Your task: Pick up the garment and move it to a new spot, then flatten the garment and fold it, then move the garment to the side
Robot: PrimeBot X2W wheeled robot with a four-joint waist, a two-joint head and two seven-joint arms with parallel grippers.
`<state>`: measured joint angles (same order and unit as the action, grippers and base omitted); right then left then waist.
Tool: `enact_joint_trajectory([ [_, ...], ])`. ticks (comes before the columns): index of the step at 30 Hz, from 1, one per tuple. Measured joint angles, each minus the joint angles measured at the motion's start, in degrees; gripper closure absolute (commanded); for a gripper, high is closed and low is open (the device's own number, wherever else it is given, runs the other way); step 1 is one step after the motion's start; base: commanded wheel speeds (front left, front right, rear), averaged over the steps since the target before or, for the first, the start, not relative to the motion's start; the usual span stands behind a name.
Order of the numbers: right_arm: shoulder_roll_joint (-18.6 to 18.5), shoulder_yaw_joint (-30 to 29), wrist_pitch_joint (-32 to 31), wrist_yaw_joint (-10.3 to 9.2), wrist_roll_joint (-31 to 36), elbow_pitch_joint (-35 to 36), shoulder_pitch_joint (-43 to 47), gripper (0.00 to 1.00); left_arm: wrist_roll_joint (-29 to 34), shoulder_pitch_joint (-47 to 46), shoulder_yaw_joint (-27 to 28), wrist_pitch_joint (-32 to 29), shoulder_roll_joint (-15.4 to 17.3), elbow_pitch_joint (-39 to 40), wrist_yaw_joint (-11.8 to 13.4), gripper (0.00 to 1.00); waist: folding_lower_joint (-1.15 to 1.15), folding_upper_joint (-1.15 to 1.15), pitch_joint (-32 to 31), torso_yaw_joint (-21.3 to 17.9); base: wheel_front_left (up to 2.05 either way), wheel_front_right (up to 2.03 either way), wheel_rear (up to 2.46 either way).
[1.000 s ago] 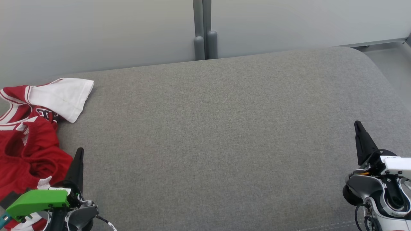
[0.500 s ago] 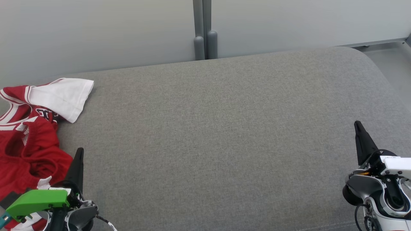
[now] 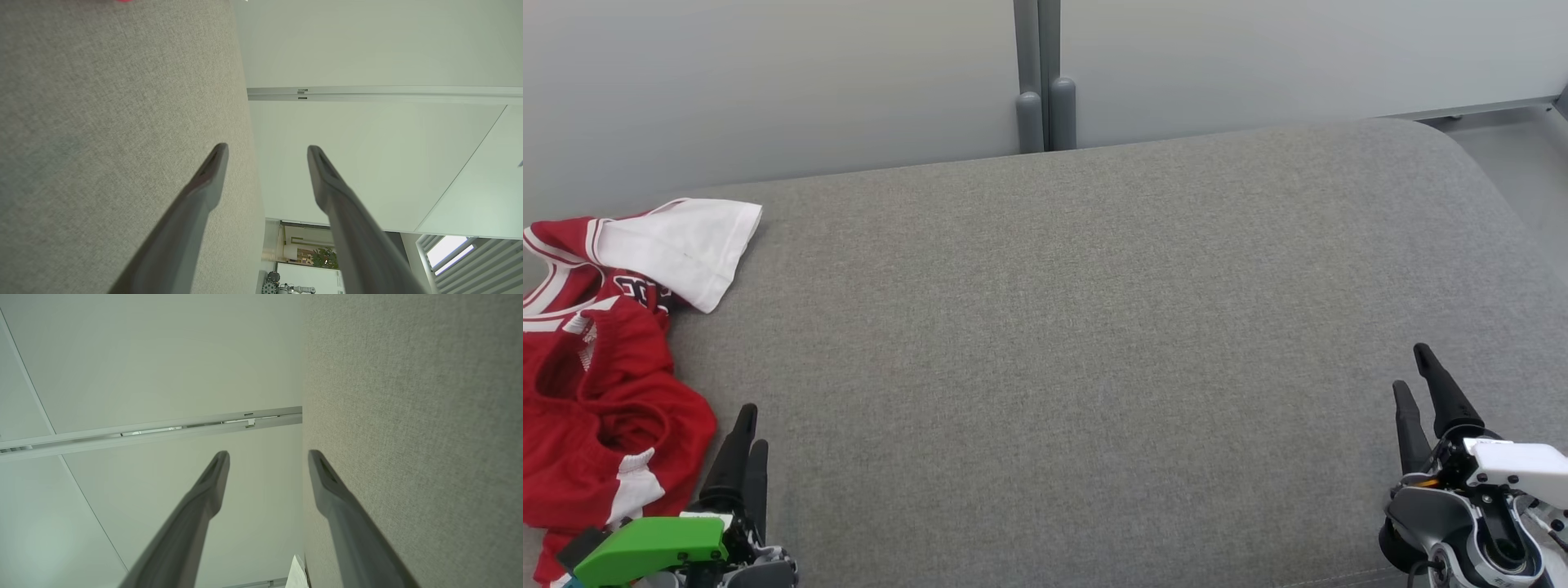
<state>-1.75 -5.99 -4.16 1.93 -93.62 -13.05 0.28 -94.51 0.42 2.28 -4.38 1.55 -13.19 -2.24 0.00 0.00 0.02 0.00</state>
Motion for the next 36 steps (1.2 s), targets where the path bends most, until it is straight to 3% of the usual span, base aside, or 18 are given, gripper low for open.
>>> enact_joint_trajectory([
  [14, -0.2, 1.7, 2.7, 0.48, 8.3, 0.7, -0.1, 0.00, 8.2, -0.1, -2.2, 3.0, 0.1, 1.2, 0.0, 0.00, 0.00, 0.00, 0.2, 0.0, 0.00, 0.00, 0.00],
  [36, -1.9, 6.6, 6.7, -0.53, 33.3, 5.3, -1.0, 0.00, 33.9, -0.7, -4.3, 7.0, 1.2, 7.8, 2.0, 0.00, 0.00, 0.00, 0.9, 0.2, 0.00, 0.00, 0.00],
])
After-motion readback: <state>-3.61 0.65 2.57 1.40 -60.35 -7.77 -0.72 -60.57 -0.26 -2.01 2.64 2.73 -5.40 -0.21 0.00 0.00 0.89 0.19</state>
